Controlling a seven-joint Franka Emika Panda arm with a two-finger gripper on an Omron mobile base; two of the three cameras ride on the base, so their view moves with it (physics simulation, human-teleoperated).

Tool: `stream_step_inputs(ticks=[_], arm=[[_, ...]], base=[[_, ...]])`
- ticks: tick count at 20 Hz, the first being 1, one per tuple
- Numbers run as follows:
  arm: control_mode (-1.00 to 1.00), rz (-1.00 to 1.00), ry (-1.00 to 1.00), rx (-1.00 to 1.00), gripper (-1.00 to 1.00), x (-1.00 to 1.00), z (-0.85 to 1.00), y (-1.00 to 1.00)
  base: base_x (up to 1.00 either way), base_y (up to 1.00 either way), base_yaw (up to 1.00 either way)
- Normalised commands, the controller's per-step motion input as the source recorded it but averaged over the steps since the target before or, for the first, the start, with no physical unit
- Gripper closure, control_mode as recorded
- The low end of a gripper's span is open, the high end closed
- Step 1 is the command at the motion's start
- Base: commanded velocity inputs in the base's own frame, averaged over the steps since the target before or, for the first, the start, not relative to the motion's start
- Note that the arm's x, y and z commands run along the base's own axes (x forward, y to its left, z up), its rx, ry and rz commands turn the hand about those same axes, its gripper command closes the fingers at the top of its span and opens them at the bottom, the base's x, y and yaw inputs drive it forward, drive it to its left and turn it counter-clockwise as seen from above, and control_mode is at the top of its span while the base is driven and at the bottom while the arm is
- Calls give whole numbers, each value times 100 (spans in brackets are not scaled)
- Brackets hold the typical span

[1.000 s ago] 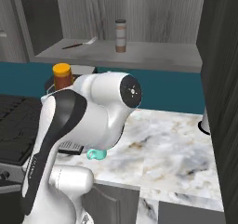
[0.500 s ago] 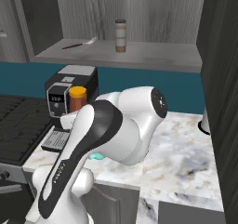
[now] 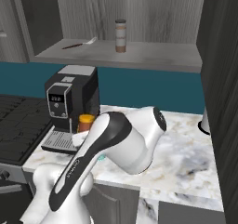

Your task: Pick the cinnamon and honey bottle from the cabinet and place them next to the mug.

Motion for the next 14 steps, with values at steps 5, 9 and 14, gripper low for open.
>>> stream_step_inputs(ticks=[5, 9, 14], arm=[[-100, 0, 6, 0, 100, 21, -76, -16], [-100, 0, 5, 0, 100, 47, -30, -15], [-100, 0, 10, 0, 100, 76, 0, -32]], base=[[0, 0, 0], [0, 0, 0], [0, 0, 0]])
